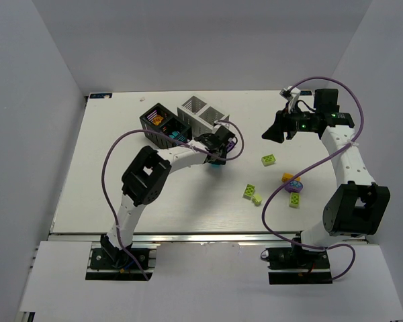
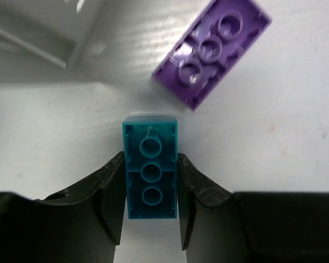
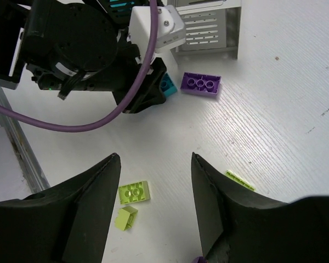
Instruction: Sort the legos into containers by color
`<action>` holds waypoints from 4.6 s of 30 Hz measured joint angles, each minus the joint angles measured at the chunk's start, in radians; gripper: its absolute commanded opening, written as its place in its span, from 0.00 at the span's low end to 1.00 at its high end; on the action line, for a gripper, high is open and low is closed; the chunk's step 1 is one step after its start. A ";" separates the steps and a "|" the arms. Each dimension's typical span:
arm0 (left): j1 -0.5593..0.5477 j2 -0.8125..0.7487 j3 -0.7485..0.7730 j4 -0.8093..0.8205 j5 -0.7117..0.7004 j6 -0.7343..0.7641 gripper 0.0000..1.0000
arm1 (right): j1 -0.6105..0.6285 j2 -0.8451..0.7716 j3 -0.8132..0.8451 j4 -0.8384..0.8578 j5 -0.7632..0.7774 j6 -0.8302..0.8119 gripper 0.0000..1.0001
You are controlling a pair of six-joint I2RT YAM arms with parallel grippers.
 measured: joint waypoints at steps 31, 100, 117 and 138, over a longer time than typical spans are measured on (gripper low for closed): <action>0.335 -0.381 -0.079 -0.034 0.058 0.035 0.10 | 0.100 0.000 -0.031 -0.005 0.039 -0.084 0.00; 0.373 -1.436 -0.882 -0.215 -0.043 -0.362 0.98 | 0.402 0.788 0.507 -0.240 0.428 -1.335 0.62; 0.373 -1.443 -0.884 -0.219 -0.043 -0.370 0.98 | 0.402 0.732 0.425 -0.264 0.410 -1.326 0.09; 0.373 -1.430 -0.937 -0.122 0.011 -0.377 0.98 | 0.406 0.317 0.389 0.003 0.159 -0.541 0.00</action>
